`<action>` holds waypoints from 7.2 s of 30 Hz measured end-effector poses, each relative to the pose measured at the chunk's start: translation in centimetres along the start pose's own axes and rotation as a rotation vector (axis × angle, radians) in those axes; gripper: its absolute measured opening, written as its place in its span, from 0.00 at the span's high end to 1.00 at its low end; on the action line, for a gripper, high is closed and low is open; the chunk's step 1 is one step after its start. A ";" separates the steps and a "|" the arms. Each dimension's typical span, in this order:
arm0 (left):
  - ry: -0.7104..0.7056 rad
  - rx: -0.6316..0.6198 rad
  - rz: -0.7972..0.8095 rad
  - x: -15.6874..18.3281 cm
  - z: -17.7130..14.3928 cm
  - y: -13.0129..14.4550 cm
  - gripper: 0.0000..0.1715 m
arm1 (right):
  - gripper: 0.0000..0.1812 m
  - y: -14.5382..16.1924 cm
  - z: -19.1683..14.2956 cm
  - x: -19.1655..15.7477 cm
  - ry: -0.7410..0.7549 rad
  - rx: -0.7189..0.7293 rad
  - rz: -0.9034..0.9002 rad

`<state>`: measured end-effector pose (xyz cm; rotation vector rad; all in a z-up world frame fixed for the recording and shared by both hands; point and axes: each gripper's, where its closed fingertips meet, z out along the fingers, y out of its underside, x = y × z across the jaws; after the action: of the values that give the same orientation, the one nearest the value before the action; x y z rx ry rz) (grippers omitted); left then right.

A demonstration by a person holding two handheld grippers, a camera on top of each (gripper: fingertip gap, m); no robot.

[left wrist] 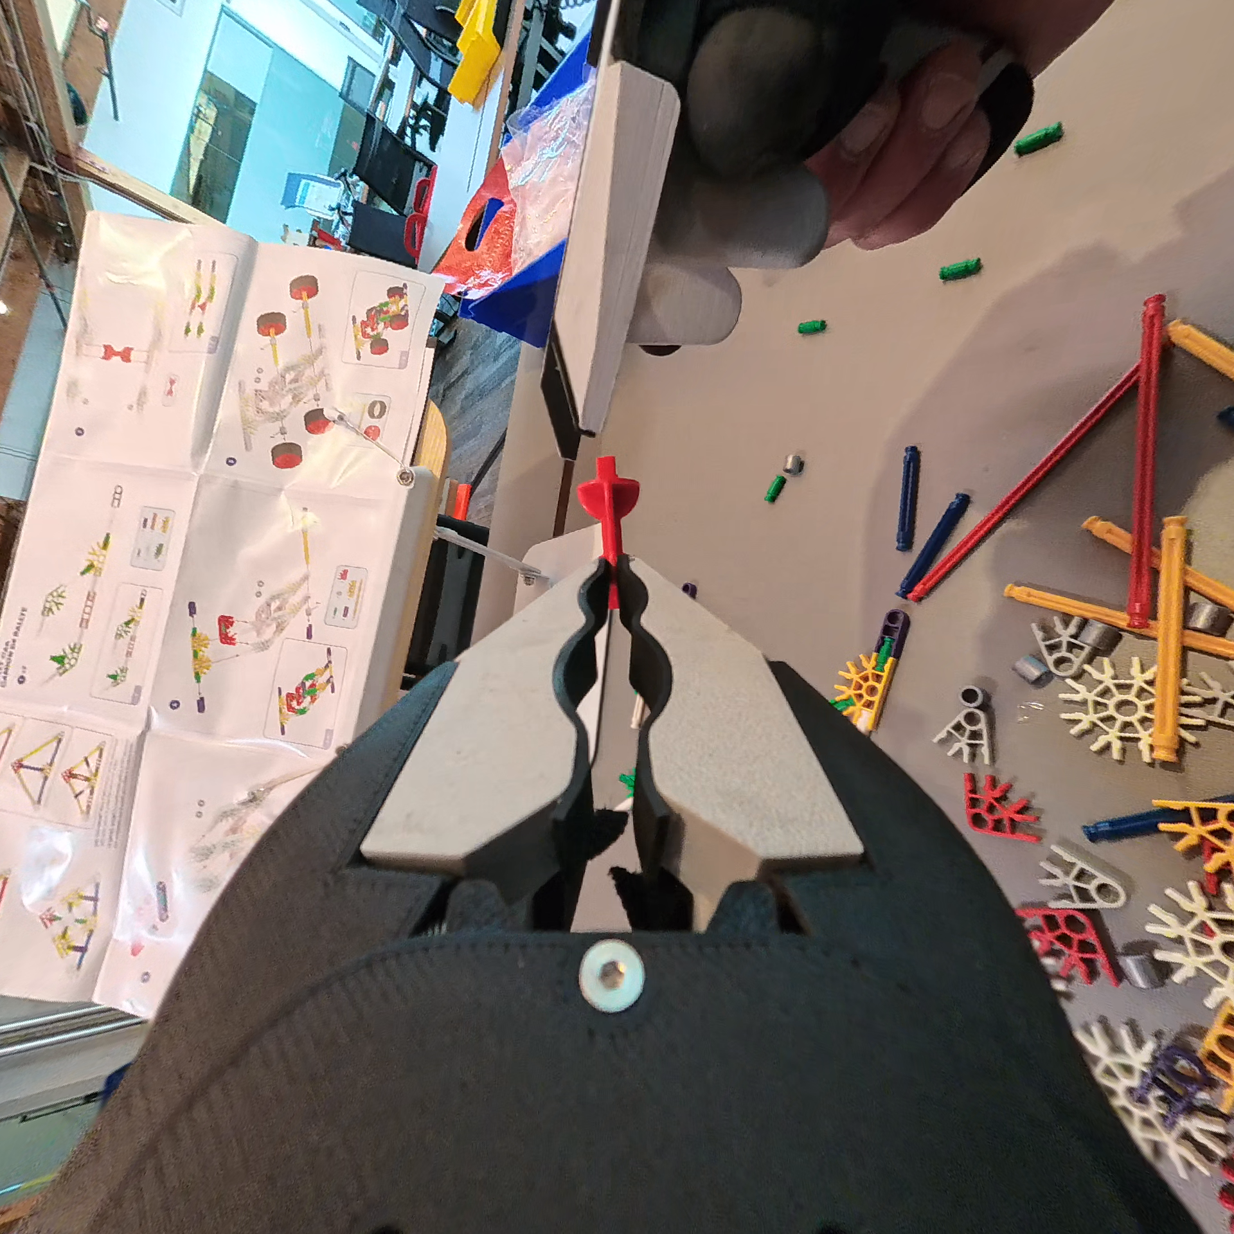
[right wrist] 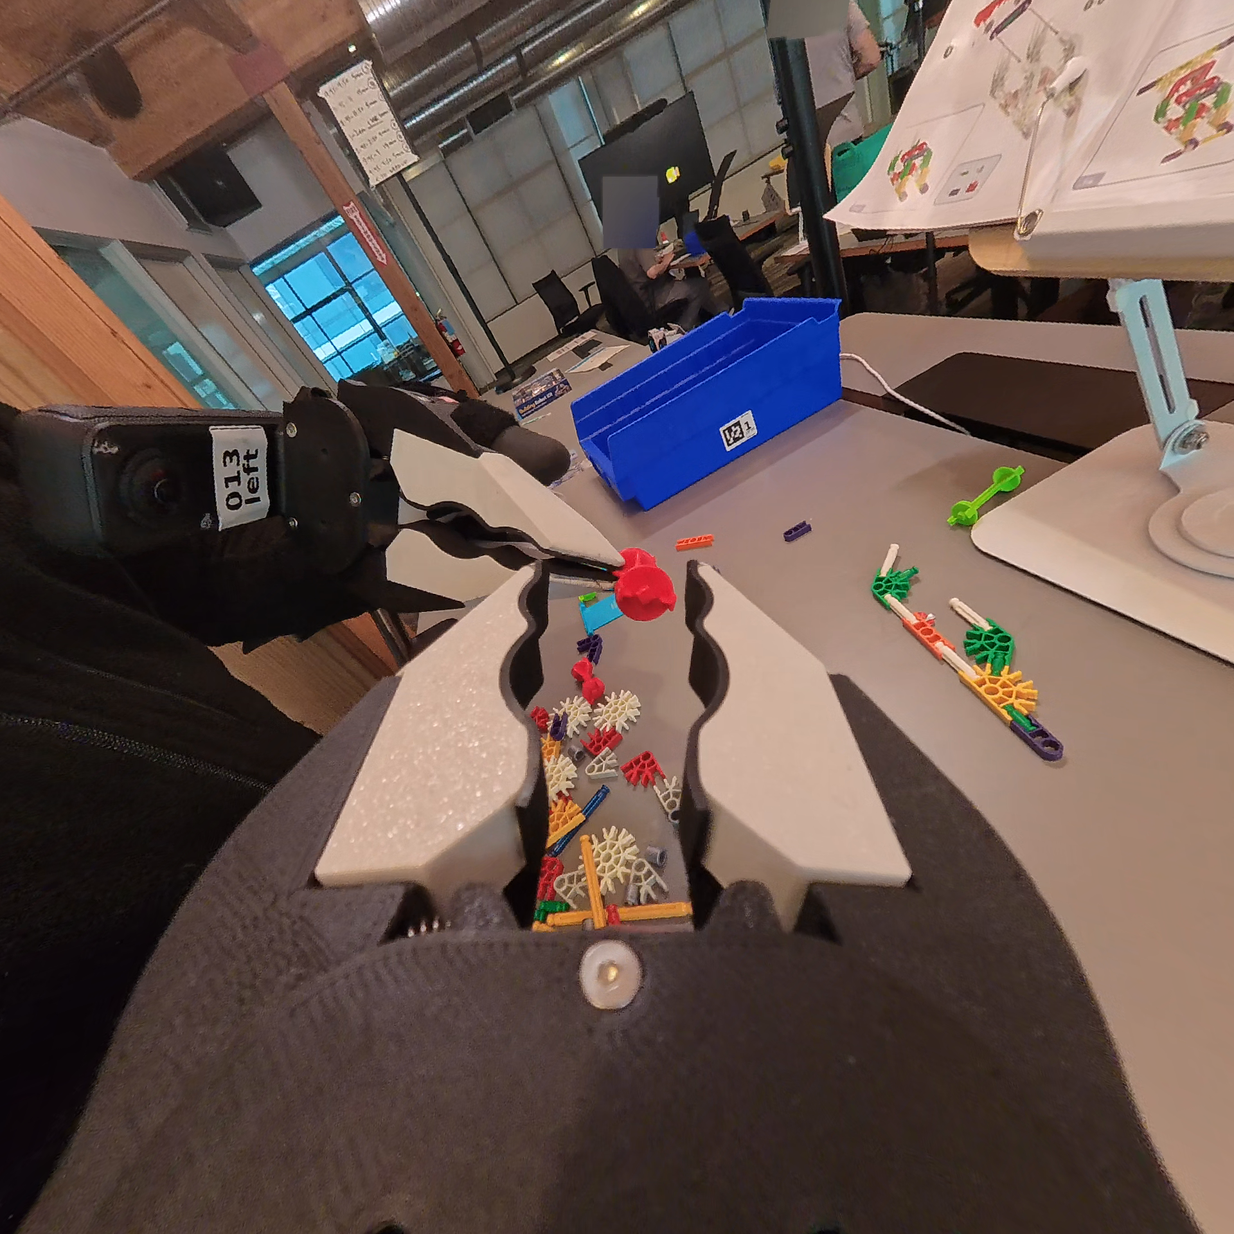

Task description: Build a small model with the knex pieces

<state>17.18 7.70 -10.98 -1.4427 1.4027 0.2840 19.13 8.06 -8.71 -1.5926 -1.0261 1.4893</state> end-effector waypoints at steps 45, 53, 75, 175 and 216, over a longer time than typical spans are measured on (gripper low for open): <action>0.333 -0.254 -0.258 0.7 6.3 16.2 0.82 | 0.91 4.3 -1.2 4.6 0.160 -0.076 0.004; 0.447 -0.286 -0.258 3.5 11.4 19.2 0.89 | 0.90 6.0 -1.5 5.3 0.194 -0.088 -0.005; 0.580 -0.283 -0.481 8.9 11.2 10.4 0.80 | 0.91 7.0 -3.8 7.6 0.295 -0.081 -0.006; 0.603 -0.052 -0.583 13.2 9.3 6.7 0.85 | 0.91 13.0 1.1 13.9 0.316 -1.628 -0.454; 0.447 -0.178 -0.659 10.5 2.9 11.8 0.75 | 0.75 7.3 -2.1 10.0 0.530 -1.080 -0.251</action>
<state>11.65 6.67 -26.07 -2.1154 1.1683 -0.3646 21.98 13.98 -19.39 -2.2519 -1.7300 0.2147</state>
